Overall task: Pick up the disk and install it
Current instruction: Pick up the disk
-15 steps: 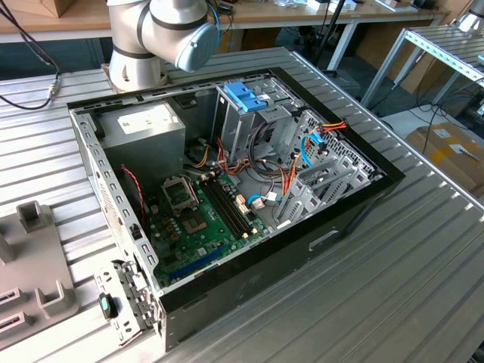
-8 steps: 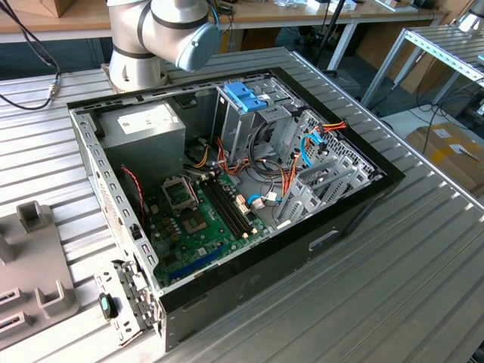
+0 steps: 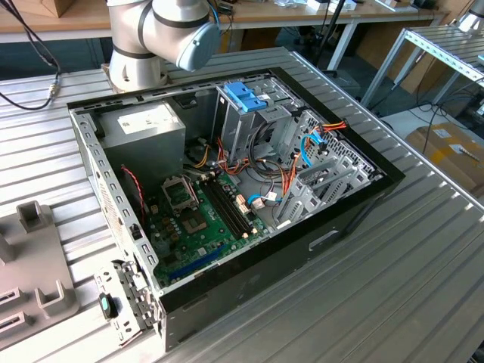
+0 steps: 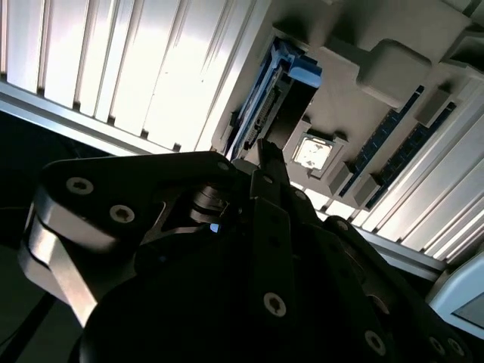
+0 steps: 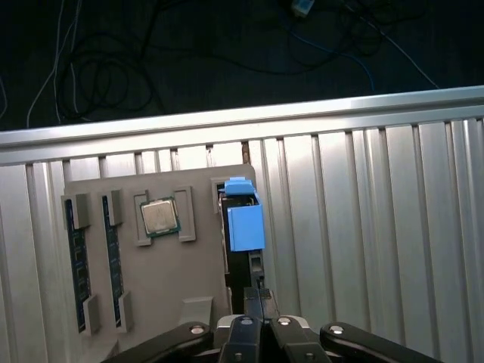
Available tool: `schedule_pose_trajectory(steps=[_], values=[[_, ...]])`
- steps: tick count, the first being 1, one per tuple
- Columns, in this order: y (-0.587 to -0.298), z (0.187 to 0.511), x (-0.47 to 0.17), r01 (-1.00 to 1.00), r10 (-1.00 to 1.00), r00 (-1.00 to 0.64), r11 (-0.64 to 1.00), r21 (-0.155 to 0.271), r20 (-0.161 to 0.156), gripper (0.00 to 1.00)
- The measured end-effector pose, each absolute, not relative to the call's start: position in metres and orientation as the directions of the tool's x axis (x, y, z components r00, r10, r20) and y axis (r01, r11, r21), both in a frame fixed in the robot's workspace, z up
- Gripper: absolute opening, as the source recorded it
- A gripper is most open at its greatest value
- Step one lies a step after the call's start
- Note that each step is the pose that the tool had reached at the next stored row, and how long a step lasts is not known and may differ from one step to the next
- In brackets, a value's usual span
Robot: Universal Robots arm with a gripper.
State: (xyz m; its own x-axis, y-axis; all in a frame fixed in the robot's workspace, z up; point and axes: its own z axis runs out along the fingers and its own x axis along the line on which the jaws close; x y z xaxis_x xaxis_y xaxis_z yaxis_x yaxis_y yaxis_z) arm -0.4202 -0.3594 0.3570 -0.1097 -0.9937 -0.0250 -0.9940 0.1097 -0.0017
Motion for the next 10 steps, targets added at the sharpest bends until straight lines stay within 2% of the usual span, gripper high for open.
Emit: schedule_pose_trajectory(steps=[10], values=[[-0.3594, 0.3570, -0.4194, -0.994, -0.994, -0.110, 0.110, -0.002, -0.025, 0.11]])
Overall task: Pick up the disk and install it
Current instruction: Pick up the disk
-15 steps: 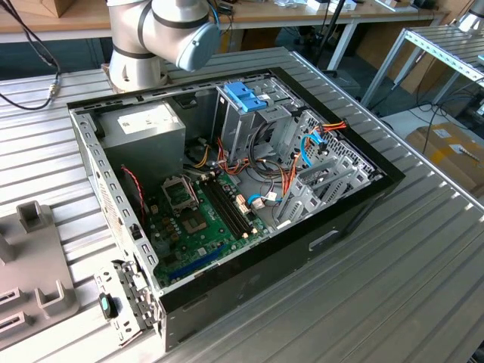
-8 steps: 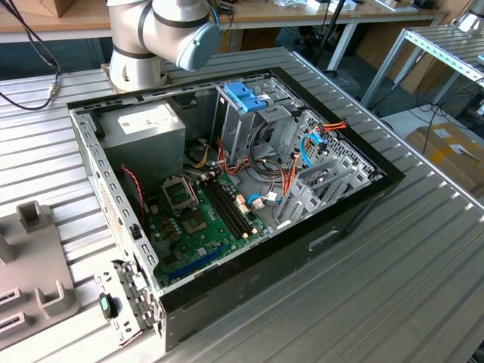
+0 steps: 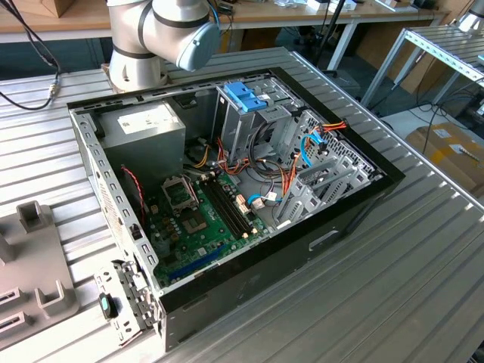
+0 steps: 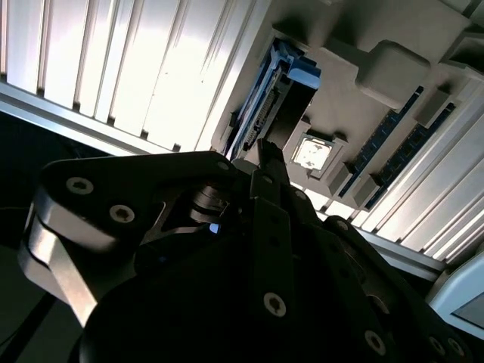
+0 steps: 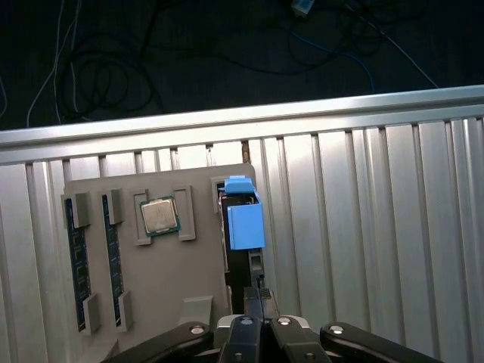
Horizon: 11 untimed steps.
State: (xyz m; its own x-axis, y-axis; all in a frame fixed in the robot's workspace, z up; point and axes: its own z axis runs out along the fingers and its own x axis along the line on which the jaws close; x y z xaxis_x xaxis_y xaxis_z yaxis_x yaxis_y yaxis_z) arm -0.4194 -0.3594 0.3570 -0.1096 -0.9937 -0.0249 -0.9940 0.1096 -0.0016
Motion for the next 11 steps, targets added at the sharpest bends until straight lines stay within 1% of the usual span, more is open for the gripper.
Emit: schedule_pose_trajectory(steps=[11], values=[[-0.3617, 0.3540, -0.4290, -0.994, -0.994, -0.109, 0.109, -0.010, -0.025, 0.11]])
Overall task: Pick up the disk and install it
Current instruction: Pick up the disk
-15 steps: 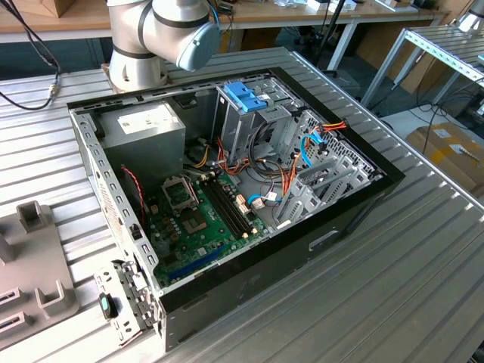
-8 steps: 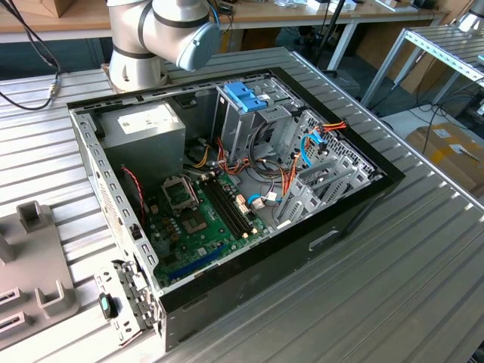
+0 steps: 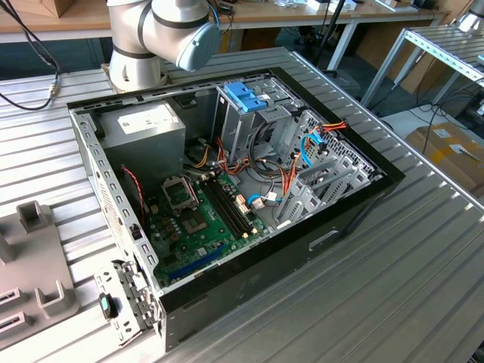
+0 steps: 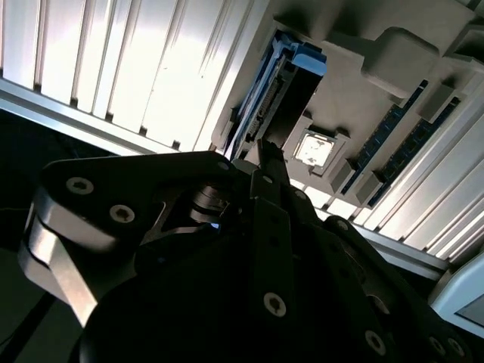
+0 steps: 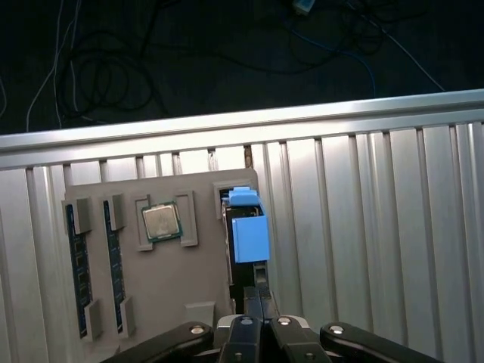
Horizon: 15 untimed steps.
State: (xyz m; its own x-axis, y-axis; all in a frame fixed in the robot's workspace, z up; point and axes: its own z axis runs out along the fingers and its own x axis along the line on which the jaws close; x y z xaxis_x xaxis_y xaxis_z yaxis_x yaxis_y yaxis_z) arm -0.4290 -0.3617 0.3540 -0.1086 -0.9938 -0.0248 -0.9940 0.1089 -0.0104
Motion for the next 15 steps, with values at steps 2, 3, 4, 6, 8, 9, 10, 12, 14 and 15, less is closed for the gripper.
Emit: schedule_pose_trajectory(steps=[2, 3, 4, 6, 8, 9, 10, 12, 14, 15], values=[[-0.3629, 0.3528, -0.4310, -0.994, -0.994, -0.108, 0.108, -0.013, -0.025, 0.11], [-0.3633, 0.3519, -0.4321, -0.994, -0.994, -0.107, 0.108, -0.013, -0.025, 0.11], [-0.3638, 0.3508, -0.4331, -0.994, -0.994, -0.107, 0.108, -0.014, -0.025, 0.11], [-0.3641, 0.3497, -0.4339, -0.994, -0.994, -0.107, 0.107, -0.015, -0.025, 0.11], [-0.3642, 0.3496, -0.4339, -0.994, -0.994, -0.107, 0.107, -0.014, -0.025, 0.11], [-0.3642, 0.3496, -0.4340, -0.994, -0.994, -0.107, 0.107, -0.014, -0.025, 0.11], [-0.3642, 0.3494, -0.4340, -0.994, -0.994, -0.107, 0.107, -0.014, -0.025, 0.11], [-0.3642, 0.3494, -0.4340, -0.994, -0.994, -0.107, 0.107, -0.014, -0.025, 0.11], [-0.3642, 0.3493, -0.4341, -0.994, -0.994, -0.107, 0.107, -0.014, -0.025, 0.11], [-0.3642, 0.3493, -0.4341, -0.994, -0.994, -0.107, 0.107, -0.014, -0.025, 0.11]])
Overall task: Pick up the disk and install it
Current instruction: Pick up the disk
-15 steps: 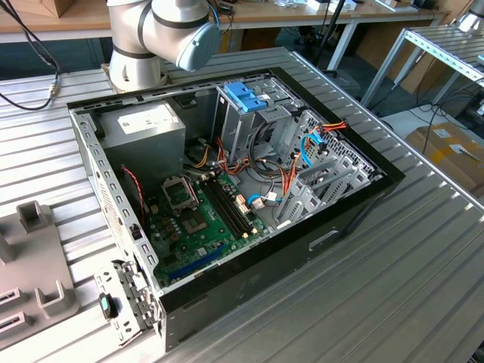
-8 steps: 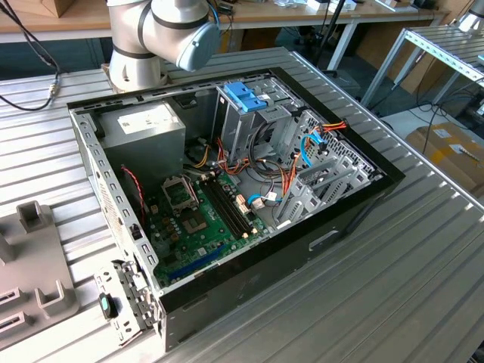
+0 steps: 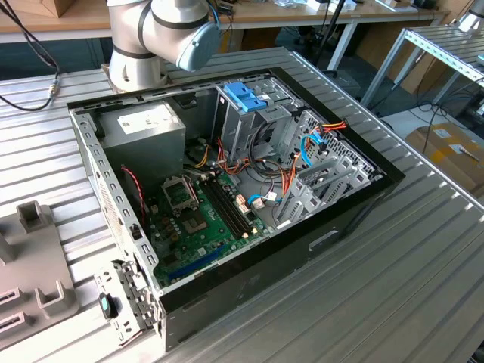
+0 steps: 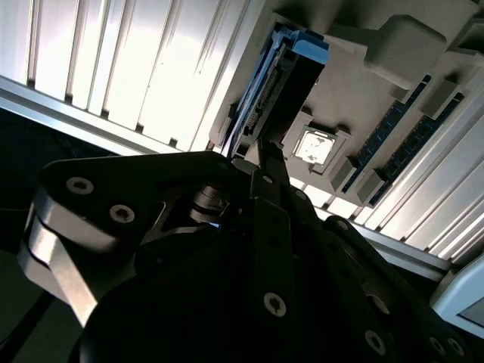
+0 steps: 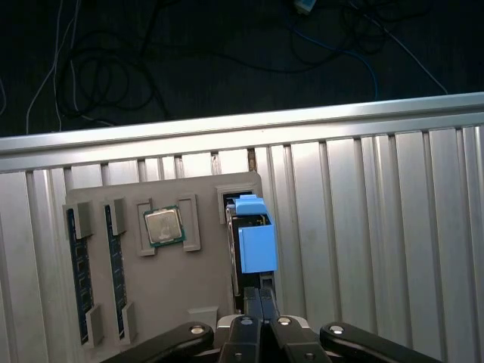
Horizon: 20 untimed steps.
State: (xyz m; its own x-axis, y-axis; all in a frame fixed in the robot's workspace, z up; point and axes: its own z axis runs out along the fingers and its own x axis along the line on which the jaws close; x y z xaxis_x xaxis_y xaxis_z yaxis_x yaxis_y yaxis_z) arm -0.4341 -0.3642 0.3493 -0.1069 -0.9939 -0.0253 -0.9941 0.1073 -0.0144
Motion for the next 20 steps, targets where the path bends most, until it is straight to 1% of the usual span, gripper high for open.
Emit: schedule_pose_trajectory(steps=[7, 8, 9, 10, 11, 12, 13, 15, 18, 20], values=[[-0.3642, 0.3492, -0.4342, -0.994, -0.994, -0.107, 0.107, -0.014, -0.025, 0.11], [-0.3642, 0.3491, -0.4342, -0.994, -0.994, -0.107, 0.107, -0.014, -0.025, 0.24], [-0.3642, 0.3491, -0.4342, -0.994, -0.994, -0.107, 0.107, -0.014, -0.025, 0.24], [-0.3642, 0.3491, -0.4342, -0.994, -0.994, -0.107, 0.107, -0.014, -0.025, 0.29], [-0.3642, 0.3491, -0.4342, -0.994, -0.994, -0.107, 0.107, -0.014, -0.025, 0.29], [-0.3642, 0.3491, -0.4342, -0.994, -0.994, -0.107, 0.107, -0.014, -0.025, 0.42], [-0.3642, 0.3490, -0.4342, -0.994, -0.994, -0.107, 0.107, -0.014, -0.025, 0.47], [-0.3642, 0.3490, -0.4342, -0.994, -0.994, -0.107, 0.107, -0.014, -0.025, 0.47], [-0.3642, 0.3489, -0.4343, -0.994, -0.994, -0.107, 0.107, -0.014, -0.025, 0.66], [-0.3642, 0.3489, -0.4343, -0.994, -0.994, -0.107, 0.107, -0.014, -0.025, 0.66]])
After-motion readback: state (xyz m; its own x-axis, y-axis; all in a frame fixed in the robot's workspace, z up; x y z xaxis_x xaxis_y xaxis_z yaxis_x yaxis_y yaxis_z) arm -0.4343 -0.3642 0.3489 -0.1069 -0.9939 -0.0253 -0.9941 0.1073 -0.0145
